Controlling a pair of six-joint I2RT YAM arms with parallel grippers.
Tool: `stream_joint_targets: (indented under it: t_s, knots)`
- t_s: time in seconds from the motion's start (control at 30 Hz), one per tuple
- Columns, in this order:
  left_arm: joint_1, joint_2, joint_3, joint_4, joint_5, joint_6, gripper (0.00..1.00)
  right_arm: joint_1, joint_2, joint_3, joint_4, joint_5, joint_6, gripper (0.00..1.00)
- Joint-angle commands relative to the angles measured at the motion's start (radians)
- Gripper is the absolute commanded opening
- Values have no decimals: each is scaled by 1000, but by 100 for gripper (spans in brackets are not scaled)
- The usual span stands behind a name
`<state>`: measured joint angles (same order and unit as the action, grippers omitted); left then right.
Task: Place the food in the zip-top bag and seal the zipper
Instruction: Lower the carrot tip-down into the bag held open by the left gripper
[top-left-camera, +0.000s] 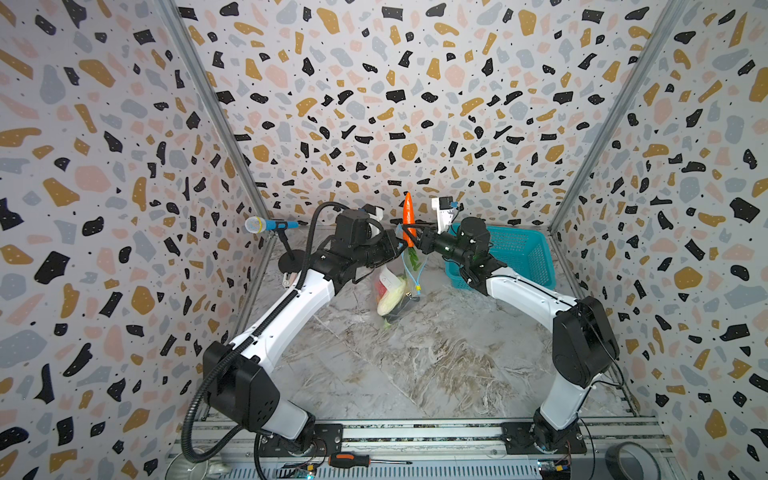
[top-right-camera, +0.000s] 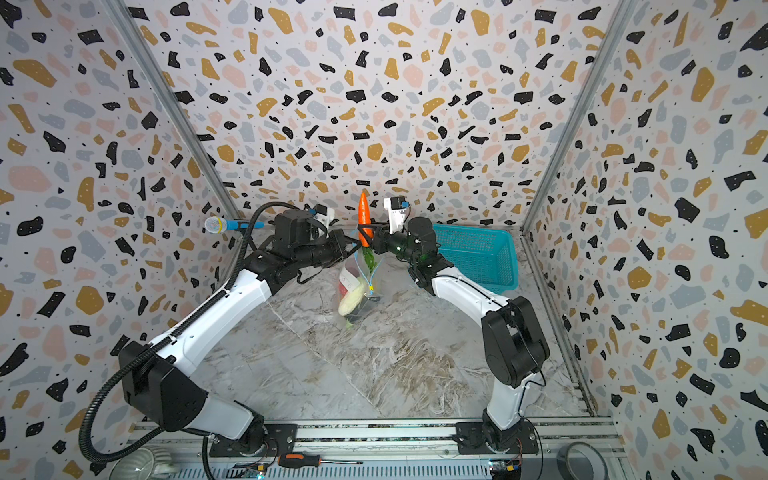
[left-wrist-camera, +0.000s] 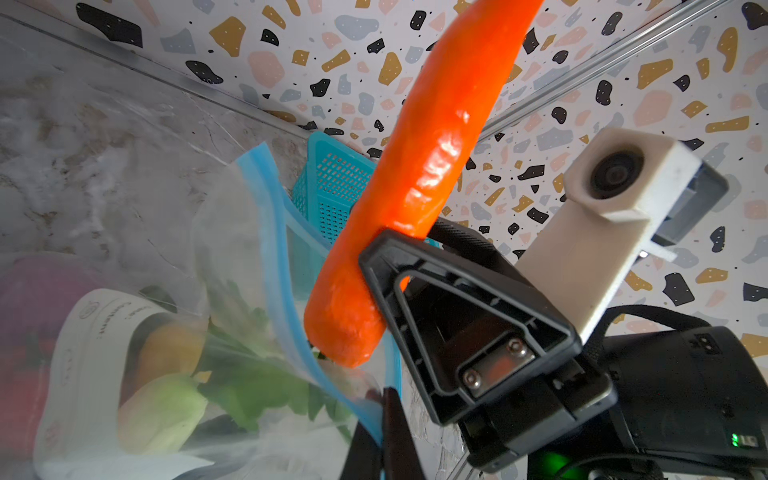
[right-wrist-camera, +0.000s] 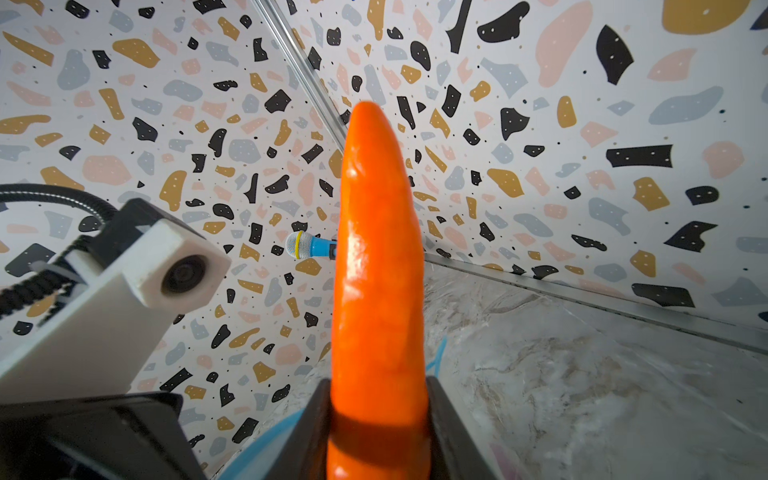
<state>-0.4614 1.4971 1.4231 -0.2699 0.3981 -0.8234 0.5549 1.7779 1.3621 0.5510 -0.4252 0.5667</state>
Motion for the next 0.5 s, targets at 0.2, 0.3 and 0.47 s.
stream_joint_targets:
  t_s: [0.2, 0.3, 0.47]
  knots:
    - [-5, -39, -1, 41, 3, 16, 0, 9, -67, -66, 7, 38, -24, 30]
    - [-5, -40, -1, 42, 1, 17, 0, 14, -79, -91, 20, 37, -21, 32]
    - [-6, -37, -4, 42, -1, 16, 0, 22, -95, -115, 29, 42, -19, 35]
